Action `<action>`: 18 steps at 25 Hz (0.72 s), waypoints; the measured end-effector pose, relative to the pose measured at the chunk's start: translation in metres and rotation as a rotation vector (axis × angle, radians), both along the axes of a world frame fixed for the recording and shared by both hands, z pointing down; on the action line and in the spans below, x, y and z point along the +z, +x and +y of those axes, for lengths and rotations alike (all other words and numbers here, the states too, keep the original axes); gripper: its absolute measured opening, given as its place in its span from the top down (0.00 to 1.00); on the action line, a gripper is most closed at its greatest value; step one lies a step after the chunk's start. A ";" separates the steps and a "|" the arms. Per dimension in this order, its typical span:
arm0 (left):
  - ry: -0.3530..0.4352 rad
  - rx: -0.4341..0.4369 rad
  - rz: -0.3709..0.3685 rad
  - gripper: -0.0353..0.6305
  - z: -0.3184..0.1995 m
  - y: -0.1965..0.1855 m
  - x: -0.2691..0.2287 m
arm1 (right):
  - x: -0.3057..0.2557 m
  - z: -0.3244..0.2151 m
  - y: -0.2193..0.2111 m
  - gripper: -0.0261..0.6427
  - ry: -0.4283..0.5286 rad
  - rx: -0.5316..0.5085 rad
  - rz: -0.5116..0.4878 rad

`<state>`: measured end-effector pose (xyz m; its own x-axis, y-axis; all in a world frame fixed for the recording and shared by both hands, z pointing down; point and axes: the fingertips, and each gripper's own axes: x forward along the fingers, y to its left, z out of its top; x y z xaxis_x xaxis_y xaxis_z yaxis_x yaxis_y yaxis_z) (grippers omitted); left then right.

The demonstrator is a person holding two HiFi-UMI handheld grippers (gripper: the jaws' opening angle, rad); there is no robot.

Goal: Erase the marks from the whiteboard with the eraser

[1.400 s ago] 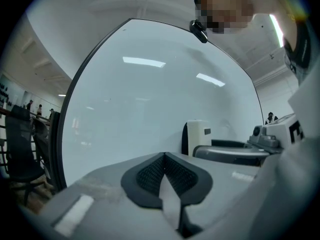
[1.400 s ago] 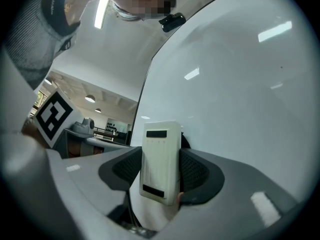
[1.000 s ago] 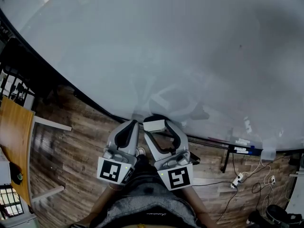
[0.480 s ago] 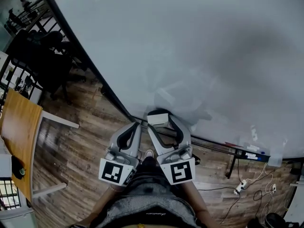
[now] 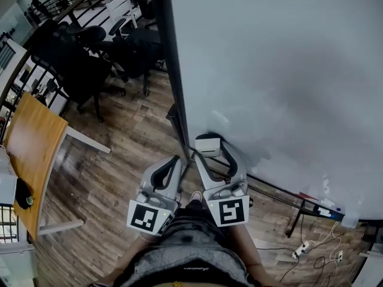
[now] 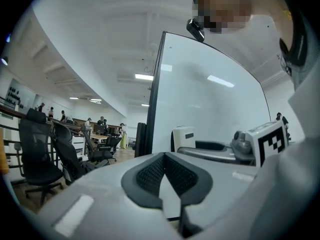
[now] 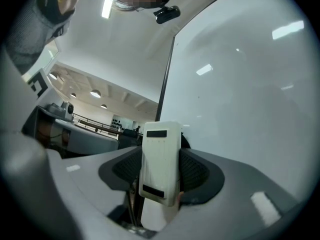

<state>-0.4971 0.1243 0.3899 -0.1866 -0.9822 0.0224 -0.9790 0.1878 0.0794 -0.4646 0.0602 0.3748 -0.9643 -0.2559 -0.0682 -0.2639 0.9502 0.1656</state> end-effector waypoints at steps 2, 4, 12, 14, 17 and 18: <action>0.000 -0.015 -0.002 0.94 0.007 -0.007 -0.001 | 0.002 0.005 -0.011 0.60 0.010 -0.017 0.014; -0.004 -0.030 -0.002 0.94 0.013 -0.013 -0.001 | 0.005 0.009 -0.021 0.60 0.016 -0.030 0.038; -0.018 -0.073 0.002 0.94 0.040 -0.026 0.006 | 0.011 0.028 -0.045 0.60 0.002 -0.123 0.038; -0.018 -0.070 0.004 0.94 0.042 -0.027 0.008 | 0.010 0.031 -0.041 0.60 0.013 -0.121 0.039; -0.015 -0.058 -0.002 0.94 0.040 -0.024 0.010 | 0.008 0.037 -0.028 0.60 0.011 -0.084 0.024; -0.015 -0.052 -0.006 0.94 0.039 -0.024 0.011 | 0.009 0.041 -0.024 0.60 -0.004 -0.069 0.017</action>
